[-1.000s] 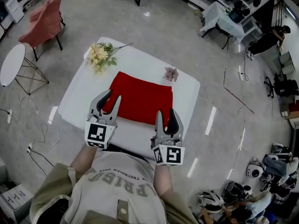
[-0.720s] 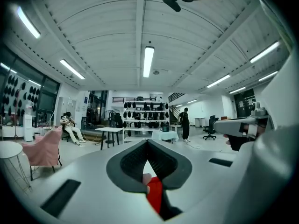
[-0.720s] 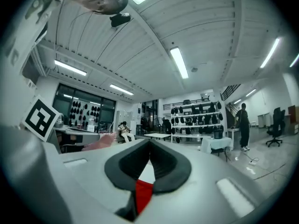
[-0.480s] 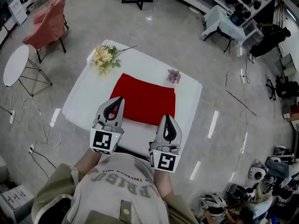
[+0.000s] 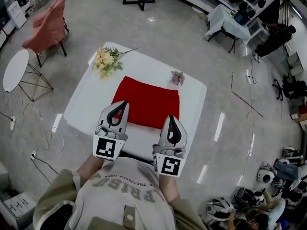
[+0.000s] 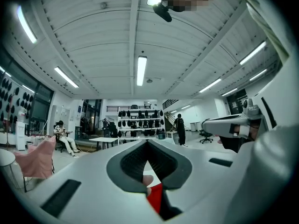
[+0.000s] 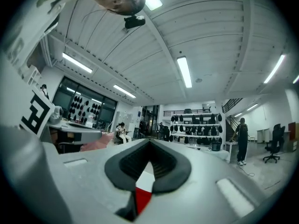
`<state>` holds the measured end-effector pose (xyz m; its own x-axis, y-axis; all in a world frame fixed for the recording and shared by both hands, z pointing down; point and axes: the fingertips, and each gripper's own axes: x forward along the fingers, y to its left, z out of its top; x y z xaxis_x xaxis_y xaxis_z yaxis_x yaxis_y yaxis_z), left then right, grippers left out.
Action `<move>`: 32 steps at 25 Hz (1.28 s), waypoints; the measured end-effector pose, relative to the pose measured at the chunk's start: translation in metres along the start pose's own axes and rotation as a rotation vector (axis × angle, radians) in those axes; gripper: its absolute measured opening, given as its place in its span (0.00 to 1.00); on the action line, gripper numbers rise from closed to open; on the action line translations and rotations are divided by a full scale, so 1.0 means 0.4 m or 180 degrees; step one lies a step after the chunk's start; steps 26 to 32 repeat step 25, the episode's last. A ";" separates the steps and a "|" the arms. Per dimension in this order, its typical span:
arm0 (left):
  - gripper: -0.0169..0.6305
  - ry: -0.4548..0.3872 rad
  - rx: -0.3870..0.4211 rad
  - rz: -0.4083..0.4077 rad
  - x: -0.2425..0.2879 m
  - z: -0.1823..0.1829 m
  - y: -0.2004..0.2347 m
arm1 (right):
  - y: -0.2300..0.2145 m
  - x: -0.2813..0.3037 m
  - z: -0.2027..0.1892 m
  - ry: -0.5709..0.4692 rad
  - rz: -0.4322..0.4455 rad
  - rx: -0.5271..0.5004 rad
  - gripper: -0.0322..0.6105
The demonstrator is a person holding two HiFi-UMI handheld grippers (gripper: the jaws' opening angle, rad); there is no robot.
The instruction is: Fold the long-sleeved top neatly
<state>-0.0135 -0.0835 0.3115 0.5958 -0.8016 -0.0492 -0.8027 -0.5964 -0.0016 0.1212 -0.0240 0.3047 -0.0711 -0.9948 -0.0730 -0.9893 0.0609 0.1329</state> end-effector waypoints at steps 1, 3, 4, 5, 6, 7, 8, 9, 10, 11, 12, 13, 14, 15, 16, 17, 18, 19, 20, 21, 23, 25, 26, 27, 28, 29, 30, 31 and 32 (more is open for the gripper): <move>0.04 0.0001 0.0000 -0.0002 0.000 0.000 0.000 | 0.001 0.004 -0.008 0.0052 -0.0017 -0.0040 0.05; 0.04 0.0013 -0.0005 0.0000 -0.001 0.000 0.000 | 0.003 0.007 -0.018 0.0106 -0.0037 -0.0052 0.05; 0.04 0.0021 0.0003 0.0001 -0.002 -0.001 0.000 | 0.005 0.006 -0.018 0.0104 -0.0041 -0.0048 0.05; 0.04 0.0028 0.0017 0.0001 -0.002 -0.002 0.001 | 0.005 0.007 -0.016 0.0095 -0.0041 -0.0060 0.05; 0.04 0.0034 0.0027 0.0004 -0.001 -0.004 0.002 | 0.006 0.008 -0.014 0.0089 -0.0039 -0.0080 0.05; 0.04 0.0041 0.0028 0.0008 0.001 -0.007 0.003 | 0.005 0.010 -0.014 0.0088 -0.0038 -0.0097 0.05; 0.04 0.0049 0.0025 0.0012 0.002 -0.010 0.004 | 0.004 0.011 -0.014 0.0090 -0.0038 -0.0107 0.05; 0.04 0.0057 0.0025 0.0014 0.002 -0.012 0.005 | 0.003 0.011 -0.014 0.0092 -0.0039 -0.0110 0.05; 0.04 0.0064 0.0029 0.0014 0.002 -0.013 0.006 | 0.002 0.011 -0.013 0.0093 -0.0040 -0.0112 0.05; 0.04 0.0071 0.0031 0.0014 0.003 -0.015 0.006 | 0.002 0.011 -0.013 0.0091 -0.0038 -0.0114 0.05; 0.04 0.0077 0.0031 0.0015 0.004 -0.016 0.007 | 0.001 0.012 -0.013 0.0090 -0.0035 -0.0118 0.05; 0.04 0.0084 0.0029 0.0018 0.005 -0.018 0.008 | 0.001 0.012 -0.013 0.0091 -0.0030 -0.0122 0.05; 0.04 0.0090 0.0028 0.0020 0.007 -0.021 0.009 | 0.000 0.013 -0.015 0.0095 -0.0025 -0.0124 0.05; 0.04 0.0095 0.0026 0.0021 0.008 -0.023 0.009 | -0.002 0.014 -0.016 0.0097 -0.0020 -0.0123 0.05; 0.04 0.0100 0.0025 0.0021 0.009 -0.025 0.008 | -0.003 0.015 -0.016 0.0095 -0.0020 -0.0116 0.05; 0.04 0.0103 0.0024 0.0020 0.011 -0.026 0.007 | -0.005 0.017 -0.014 0.0085 -0.0027 -0.0095 0.05; 0.04 0.0106 0.0024 0.0019 0.012 -0.028 0.006 | -0.007 0.019 -0.011 0.0070 -0.0040 -0.0061 0.05; 0.04 0.0112 0.0025 0.0019 0.013 -0.030 0.005 | -0.007 0.020 -0.010 0.0063 -0.0045 -0.0040 0.05; 0.04 0.0121 0.0026 0.0019 0.015 -0.033 0.006 | -0.007 0.021 -0.014 0.0077 -0.0034 -0.0054 0.05; 0.04 0.0130 0.0025 0.0020 0.017 -0.036 0.007 | -0.007 0.023 -0.017 0.0088 -0.0025 -0.0063 0.05; 0.04 0.0144 0.0028 0.0020 0.022 -0.041 0.011 | -0.005 0.035 -0.009 0.0038 -0.0049 0.0030 0.05; 0.04 0.0156 0.0037 0.0019 0.027 -0.046 0.015 | -0.003 0.050 0.003 -0.0040 -0.0089 0.0166 0.05; 0.04 0.0156 0.0037 0.0019 0.027 -0.046 0.015 | -0.003 0.050 0.003 -0.0040 -0.0089 0.0166 0.05; 0.04 0.0156 0.0037 0.0019 0.027 -0.046 0.015 | -0.003 0.050 0.003 -0.0040 -0.0089 0.0166 0.05; 0.04 0.0156 0.0037 0.0019 0.027 -0.046 0.015 | -0.003 0.050 0.003 -0.0040 -0.0089 0.0166 0.05; 0.04 0.0156 0.0037 0.0019 0.027 -0.046 0.015 | -0.003 0.050 0.003 -0.0040 -0.0089 0.0166 0.05; 0.04 0.0156 0.0037 0.0019 0.027 -0.046 0.015 | -0.003 0.050 0.003 -0.0040 -0.0089 0.0166 0.05; 0.04 0.0156 0.0037 0.0019 0.027 -0.046 0.015 | -0.003 0.050 0.003 -0.0040 -0.0089 0.0166 0.05; 0.04 0.0156 0.0037 0.0019 0.027 -0.046 0.015 | -0.003 0.050 0.003 -0.0040 -0.0089 0.0166 0.05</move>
